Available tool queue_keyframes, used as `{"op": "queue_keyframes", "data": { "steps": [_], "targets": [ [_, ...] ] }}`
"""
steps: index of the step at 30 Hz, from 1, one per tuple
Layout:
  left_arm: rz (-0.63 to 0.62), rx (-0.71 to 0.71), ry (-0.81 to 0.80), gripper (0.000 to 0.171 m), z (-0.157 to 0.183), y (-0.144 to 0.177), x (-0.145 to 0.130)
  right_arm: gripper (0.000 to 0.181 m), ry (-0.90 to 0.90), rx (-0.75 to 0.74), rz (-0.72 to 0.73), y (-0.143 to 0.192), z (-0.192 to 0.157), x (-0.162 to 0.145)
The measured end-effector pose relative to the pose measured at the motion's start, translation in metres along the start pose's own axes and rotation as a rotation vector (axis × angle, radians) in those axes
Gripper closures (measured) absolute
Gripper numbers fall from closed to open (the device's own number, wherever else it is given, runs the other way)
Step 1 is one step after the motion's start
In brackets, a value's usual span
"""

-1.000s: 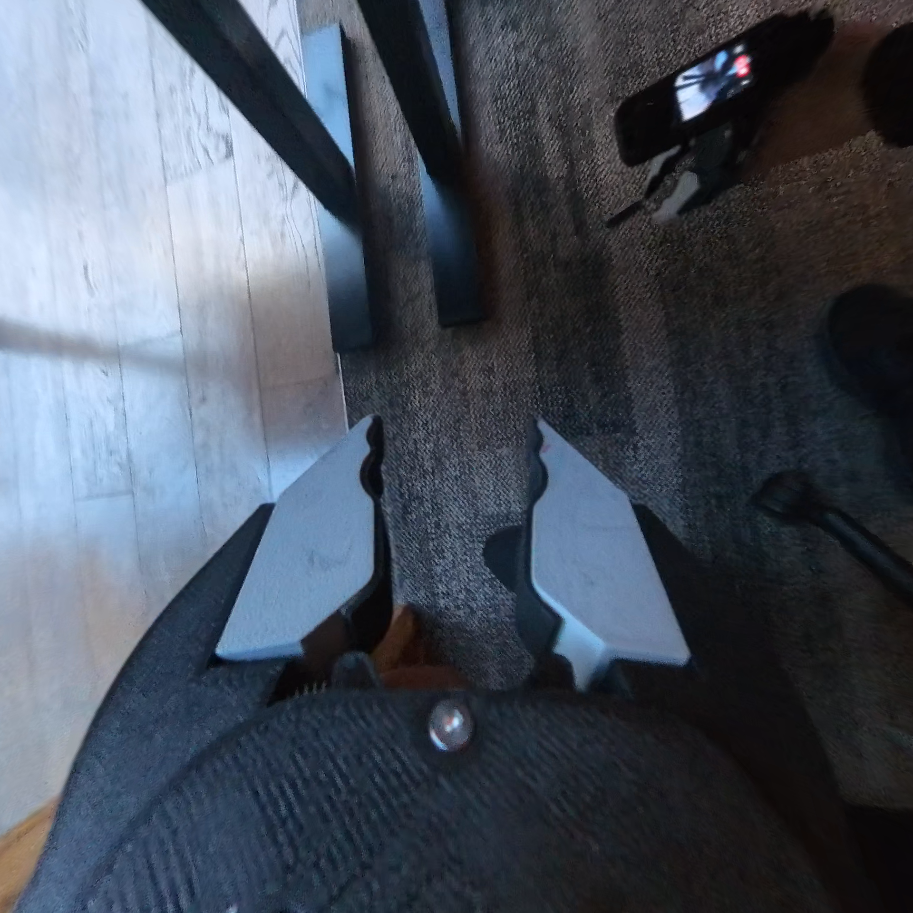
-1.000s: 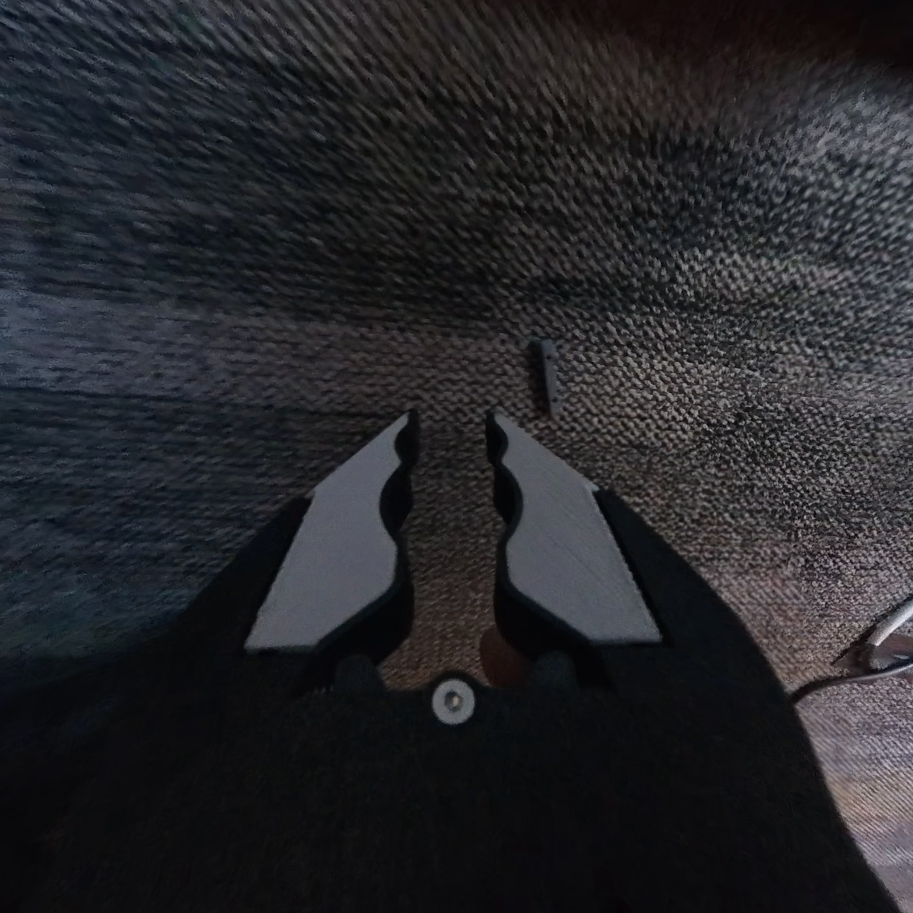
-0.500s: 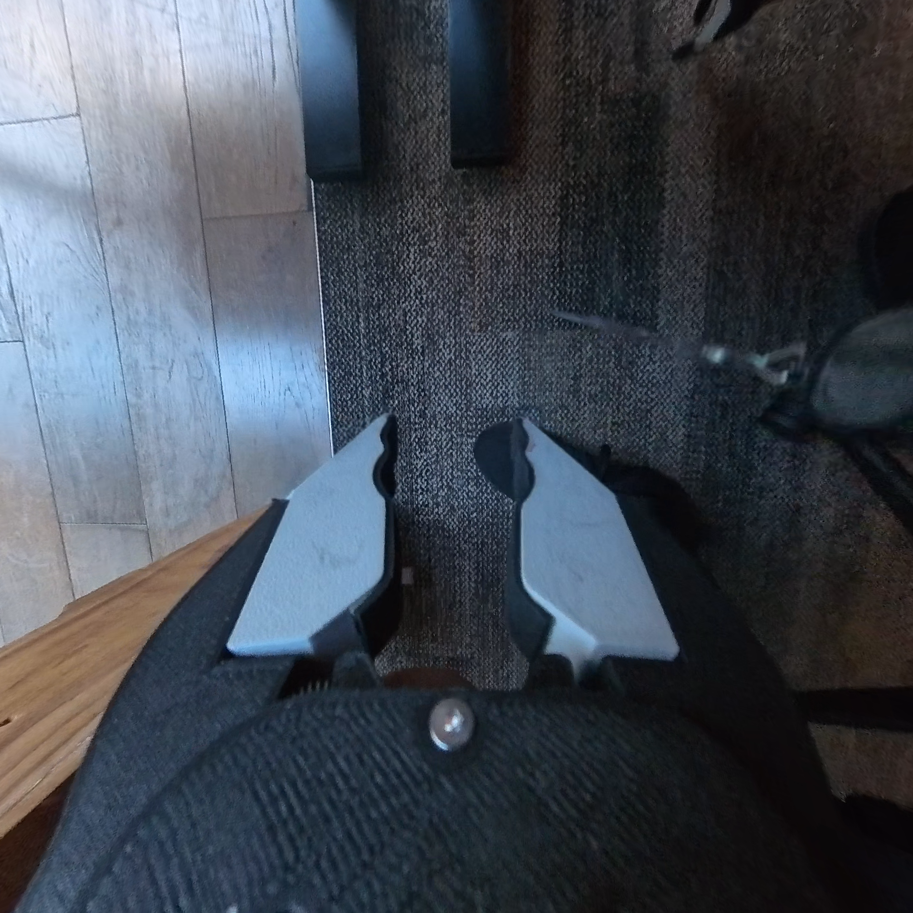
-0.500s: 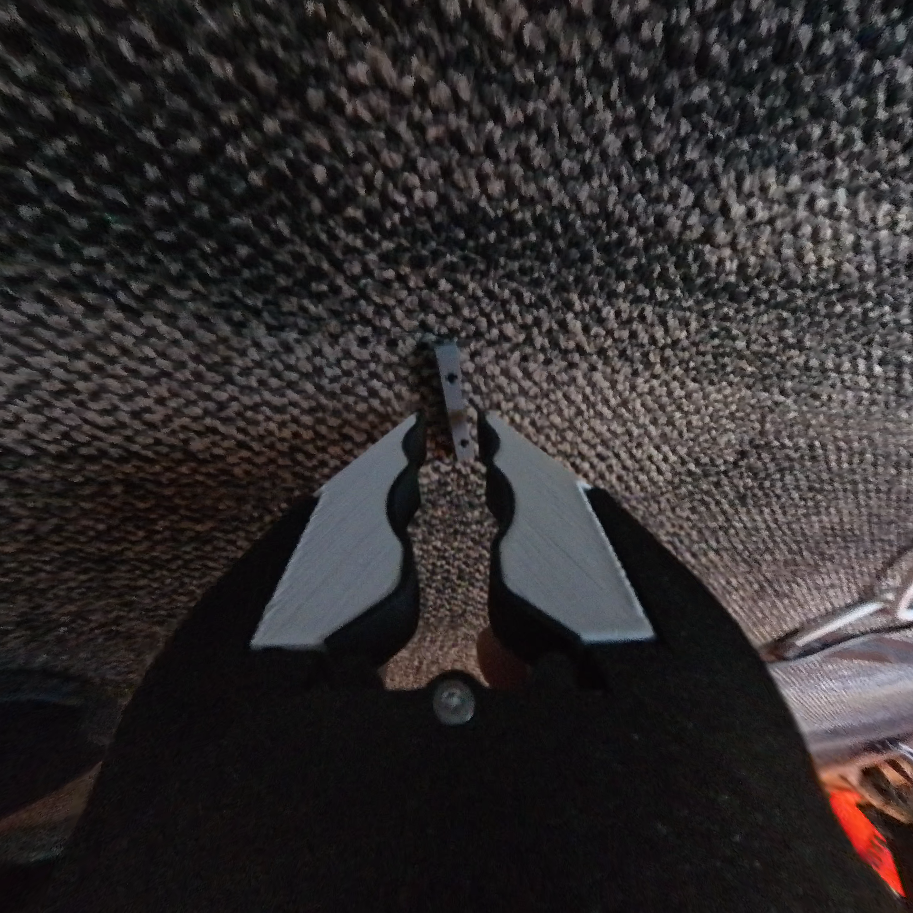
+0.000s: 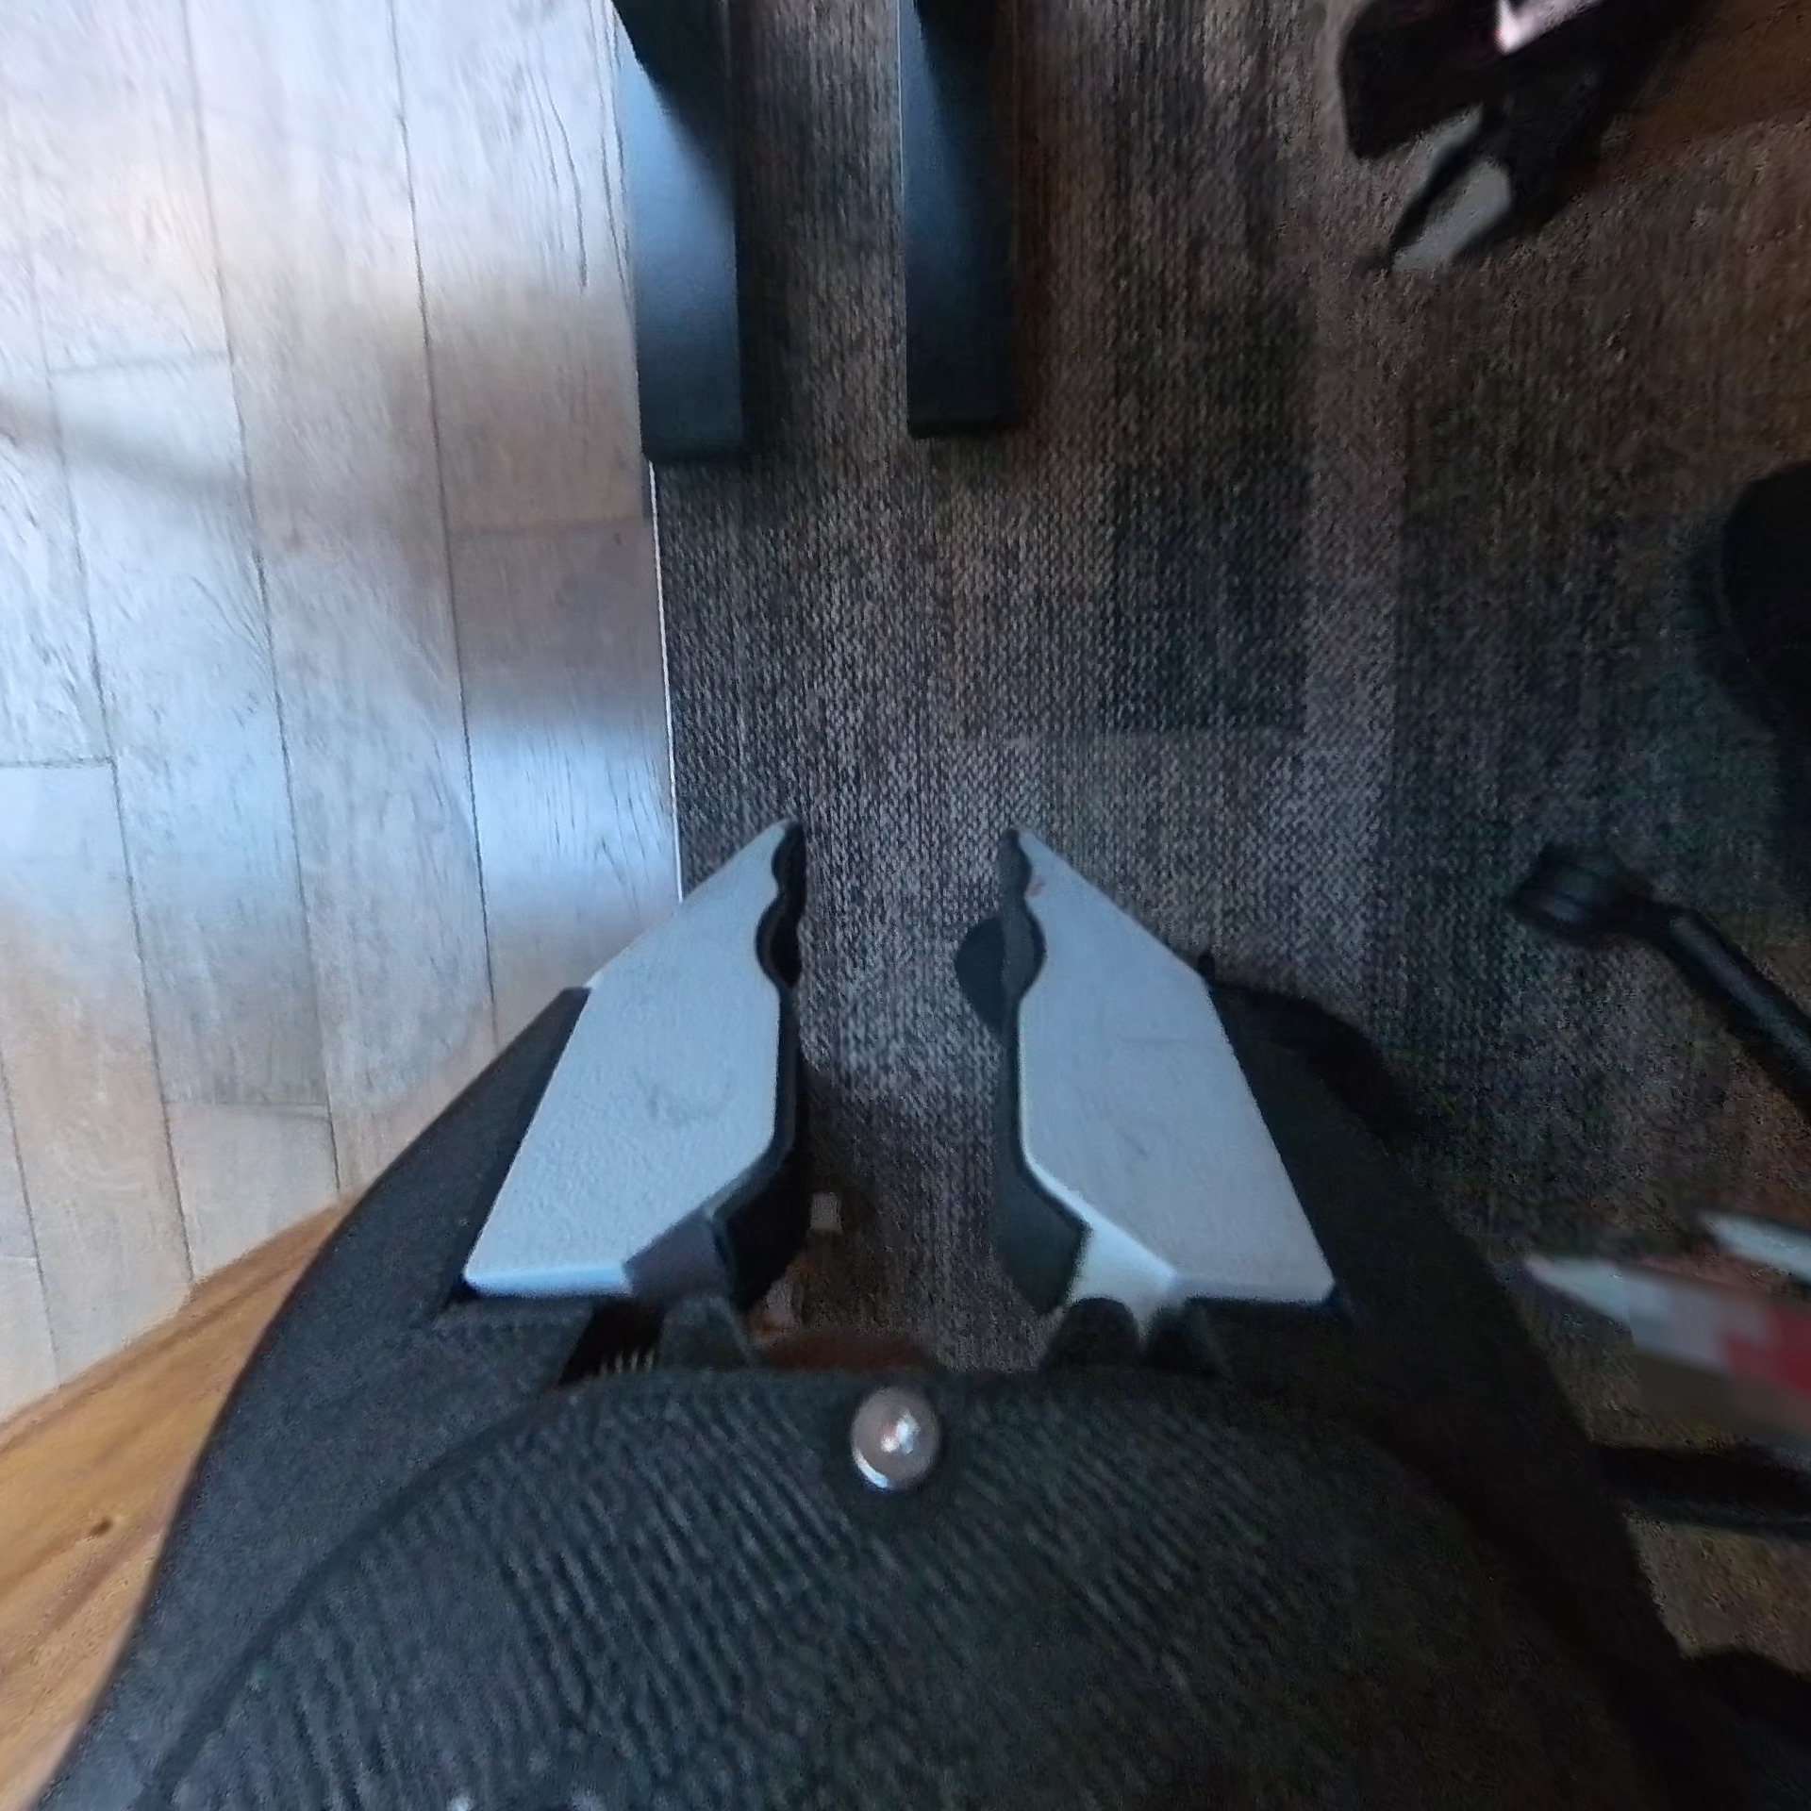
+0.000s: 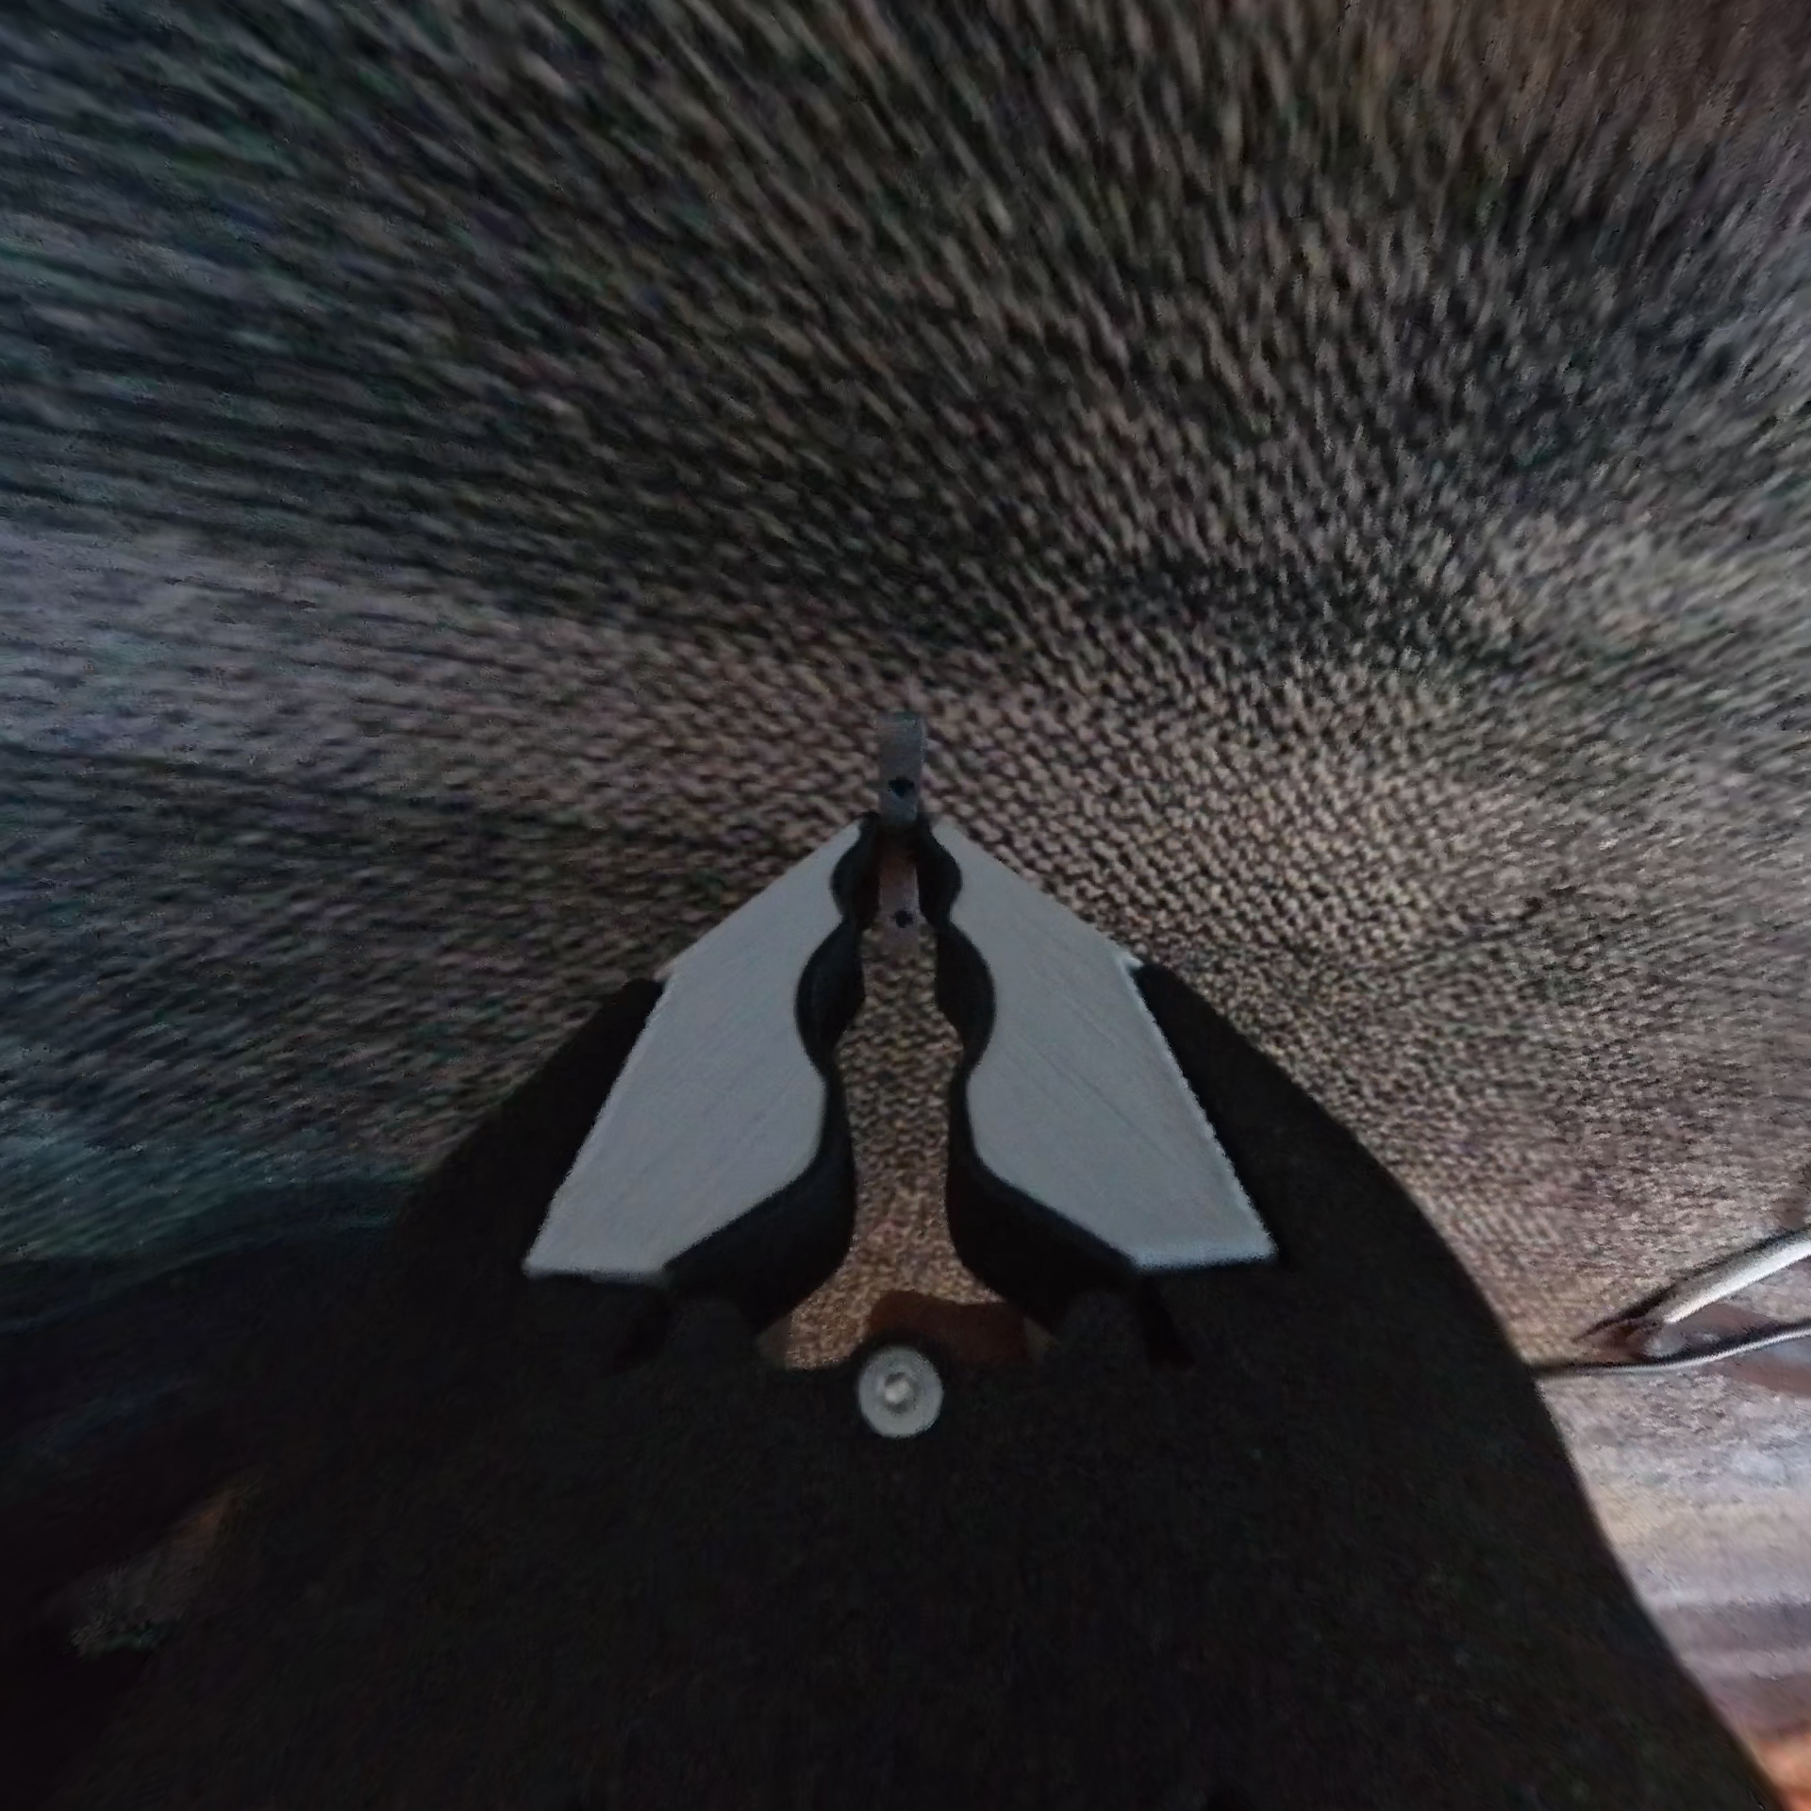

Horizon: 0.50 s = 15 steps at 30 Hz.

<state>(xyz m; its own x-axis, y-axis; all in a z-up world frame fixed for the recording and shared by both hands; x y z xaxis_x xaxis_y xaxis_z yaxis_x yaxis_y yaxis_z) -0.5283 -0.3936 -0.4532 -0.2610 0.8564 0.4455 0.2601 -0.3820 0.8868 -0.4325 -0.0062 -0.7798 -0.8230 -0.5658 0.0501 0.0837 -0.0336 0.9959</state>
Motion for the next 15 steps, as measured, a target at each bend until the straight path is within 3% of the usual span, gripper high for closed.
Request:
{"op": "queue_keyframes", "data": {
  "steps": [4, 8, 12, 15],
  "targets": [
    [0.085, 0.027, -0.011, 0.134, 0.010, 0.002, 0.038, 0.178, 0.011, 0.050, 0.223, 0.123, -0.071, 0.025],
    [0.151, 0.066, -0.044, 0.132, 0.032, 0.009, 0.062, 0.178, 0.016, 0.090, 0.472, 0.276, -0.155, 0.017],
    [0.256, 0.110, -0.146, 0.128, 0.065, 0.032, 0.077, 0.178, 0.020, 0.029, 0.705, 0.431, -0.228, -0.032],
    [0.348, 0.140, -0.220, 0.130, 0.095, 0.052, 0.089, 0.177, -0.102, -0.105, 0.862, 0.537, -0.251, -0.099]
  ]
}}
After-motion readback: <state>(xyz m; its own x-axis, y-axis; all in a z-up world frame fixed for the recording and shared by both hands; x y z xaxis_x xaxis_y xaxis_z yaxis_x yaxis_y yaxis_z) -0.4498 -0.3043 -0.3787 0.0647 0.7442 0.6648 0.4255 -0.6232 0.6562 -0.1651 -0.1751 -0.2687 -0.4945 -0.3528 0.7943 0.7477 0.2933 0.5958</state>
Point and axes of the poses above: each gripper's, where its closed fingertips meet, y back along the fingers, x out of its top, z = x × y across the jaws, the point moved 8 cm from there along y, back along the fingers
